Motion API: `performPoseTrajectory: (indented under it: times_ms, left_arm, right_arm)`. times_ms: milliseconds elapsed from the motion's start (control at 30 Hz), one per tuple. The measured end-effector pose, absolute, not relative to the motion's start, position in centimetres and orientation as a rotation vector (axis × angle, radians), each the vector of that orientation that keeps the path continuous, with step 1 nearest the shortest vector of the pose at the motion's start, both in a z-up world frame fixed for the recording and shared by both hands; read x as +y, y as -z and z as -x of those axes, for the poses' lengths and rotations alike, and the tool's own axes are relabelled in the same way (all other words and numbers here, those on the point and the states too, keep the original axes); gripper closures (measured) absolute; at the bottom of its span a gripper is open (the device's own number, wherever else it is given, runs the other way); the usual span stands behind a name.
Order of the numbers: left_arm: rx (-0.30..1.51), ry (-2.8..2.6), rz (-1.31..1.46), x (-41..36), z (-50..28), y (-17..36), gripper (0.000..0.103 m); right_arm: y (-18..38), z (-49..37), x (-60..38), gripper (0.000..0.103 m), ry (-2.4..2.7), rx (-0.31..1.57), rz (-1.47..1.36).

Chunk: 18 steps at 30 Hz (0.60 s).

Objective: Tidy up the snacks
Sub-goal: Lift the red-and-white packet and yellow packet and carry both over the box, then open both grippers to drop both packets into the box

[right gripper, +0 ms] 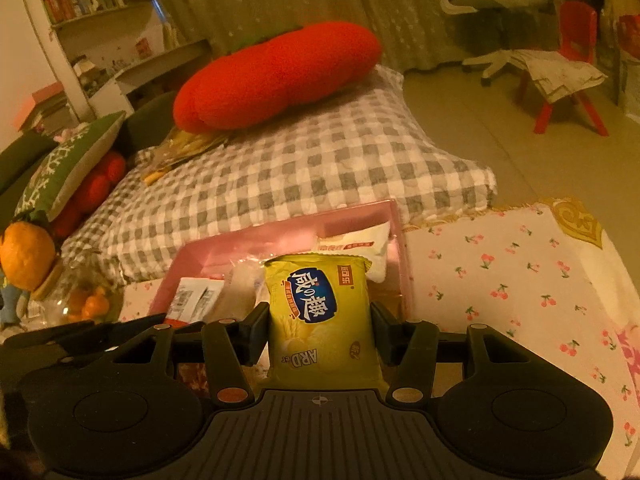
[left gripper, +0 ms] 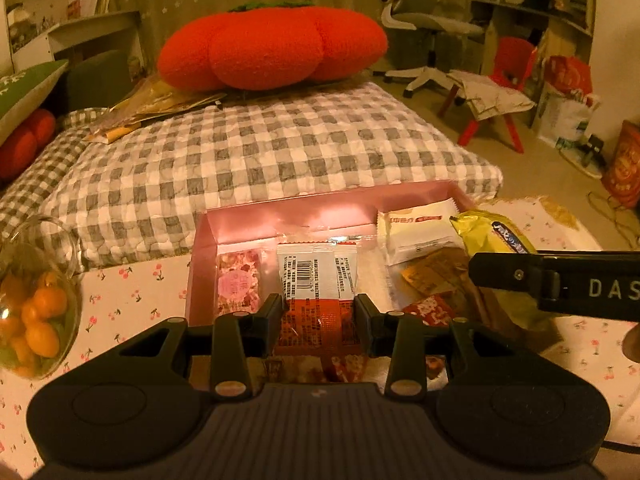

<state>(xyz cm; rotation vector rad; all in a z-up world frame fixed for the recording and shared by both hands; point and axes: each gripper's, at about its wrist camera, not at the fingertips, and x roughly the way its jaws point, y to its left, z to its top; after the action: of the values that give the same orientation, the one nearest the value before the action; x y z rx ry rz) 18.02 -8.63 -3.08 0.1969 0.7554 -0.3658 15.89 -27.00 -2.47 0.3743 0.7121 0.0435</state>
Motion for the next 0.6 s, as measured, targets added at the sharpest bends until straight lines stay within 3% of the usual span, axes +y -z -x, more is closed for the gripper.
performPoseTrajectory:
  times_ms: [367,433,533,600]
  left_arm:
    - [0.734,0.323,-0.189,-8.2,-19.2,4.2,0.063]
    - [0.726,0.32,-0.19,-8.2,-19.0,4.1,0.057]
    - [0.706,0.321,-0.194,-8.2,-18.4,4.0,0.042]
    - [0.702,0.322,-0.196,-8.2,-18.0,3.9,0.039]
  right_arm:
    - [4.0,-16.7,-27.1,0.048,-0.037,0.709,-0.389]
    - [4.0,-16.5,-27.3,0.047,-0.031,0.699,-0.398]
    - [3.8,-16.3,-27.9,0.032,-0.024,0.697,-0.447]
    - [3.4,-16.0,-28.2,0.03,-0.021,0.69,-0.466]
